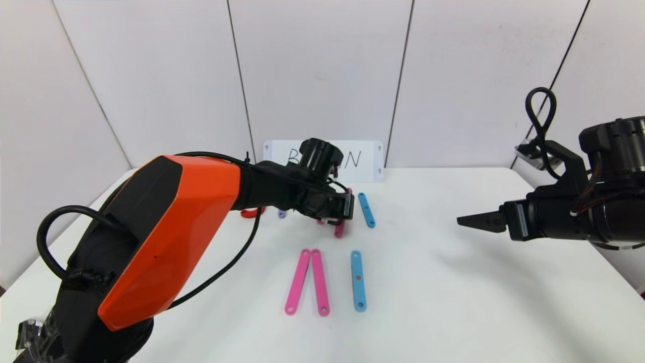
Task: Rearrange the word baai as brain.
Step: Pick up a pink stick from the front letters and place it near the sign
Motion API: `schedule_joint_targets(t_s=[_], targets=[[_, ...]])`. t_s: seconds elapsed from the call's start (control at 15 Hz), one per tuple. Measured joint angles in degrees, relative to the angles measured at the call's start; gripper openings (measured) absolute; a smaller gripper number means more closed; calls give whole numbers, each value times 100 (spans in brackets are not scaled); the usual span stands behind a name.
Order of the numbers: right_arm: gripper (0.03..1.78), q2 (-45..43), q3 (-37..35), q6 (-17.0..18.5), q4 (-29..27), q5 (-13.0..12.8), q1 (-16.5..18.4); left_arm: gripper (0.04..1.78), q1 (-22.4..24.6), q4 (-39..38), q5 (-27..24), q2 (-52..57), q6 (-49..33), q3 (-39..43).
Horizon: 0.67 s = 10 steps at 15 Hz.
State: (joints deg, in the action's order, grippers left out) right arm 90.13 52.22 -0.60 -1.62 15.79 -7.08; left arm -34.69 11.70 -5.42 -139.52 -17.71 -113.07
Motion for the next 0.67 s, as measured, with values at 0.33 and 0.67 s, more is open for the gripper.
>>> schedule_joint_targets(t_s=[0.33, 0.67], targets=[[174, 6, 0, 0, 5, 0, 0, 69, -20, -24, 0, -100, -37, -9], [174, 6, 0, 0, 5, 0, 0, 149, -24, -176, -17, -116, -113, -20]])
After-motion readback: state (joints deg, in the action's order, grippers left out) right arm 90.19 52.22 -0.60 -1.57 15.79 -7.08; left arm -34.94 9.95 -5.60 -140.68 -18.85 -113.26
